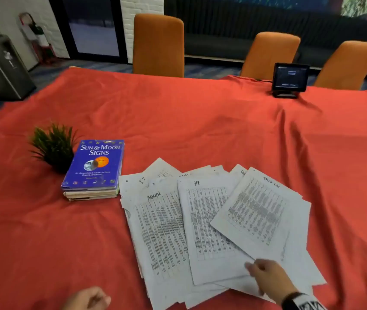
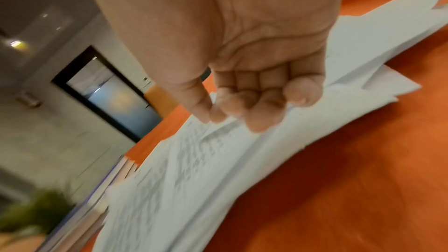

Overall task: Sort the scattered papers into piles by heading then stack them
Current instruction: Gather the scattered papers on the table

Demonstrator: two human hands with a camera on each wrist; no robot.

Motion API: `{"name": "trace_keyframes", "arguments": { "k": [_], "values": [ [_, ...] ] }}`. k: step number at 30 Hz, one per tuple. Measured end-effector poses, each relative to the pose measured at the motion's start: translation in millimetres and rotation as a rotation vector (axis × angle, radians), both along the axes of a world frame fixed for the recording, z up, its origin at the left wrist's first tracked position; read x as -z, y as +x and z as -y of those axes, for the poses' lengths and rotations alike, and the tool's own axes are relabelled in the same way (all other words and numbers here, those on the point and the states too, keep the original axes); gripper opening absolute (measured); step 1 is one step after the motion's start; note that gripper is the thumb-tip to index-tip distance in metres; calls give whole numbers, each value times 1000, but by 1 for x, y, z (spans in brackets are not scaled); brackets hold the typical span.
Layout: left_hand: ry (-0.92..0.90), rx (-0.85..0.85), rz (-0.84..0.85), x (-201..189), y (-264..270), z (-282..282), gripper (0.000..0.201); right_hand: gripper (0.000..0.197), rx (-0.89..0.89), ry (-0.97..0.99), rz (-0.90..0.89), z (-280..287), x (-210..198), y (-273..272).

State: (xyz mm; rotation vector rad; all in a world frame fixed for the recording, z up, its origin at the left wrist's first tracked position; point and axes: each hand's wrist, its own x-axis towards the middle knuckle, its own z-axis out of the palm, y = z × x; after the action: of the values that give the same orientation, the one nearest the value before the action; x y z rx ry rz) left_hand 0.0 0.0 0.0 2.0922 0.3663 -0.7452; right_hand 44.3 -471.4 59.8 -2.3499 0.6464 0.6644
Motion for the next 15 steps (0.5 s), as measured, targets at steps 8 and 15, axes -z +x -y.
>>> {"name": "trace_keyframes", "arguments": {
  "k": [8, 15],
  "values": [
    [-86, 173, 118, -27, 62, 94, 9, 94, 557, -124, 53, 93, 55, 48],
    [-83, 205, 93, -28, 72, 123, 12, 75, 490, -89, -70, 79, 64, 60]
  ]
}}
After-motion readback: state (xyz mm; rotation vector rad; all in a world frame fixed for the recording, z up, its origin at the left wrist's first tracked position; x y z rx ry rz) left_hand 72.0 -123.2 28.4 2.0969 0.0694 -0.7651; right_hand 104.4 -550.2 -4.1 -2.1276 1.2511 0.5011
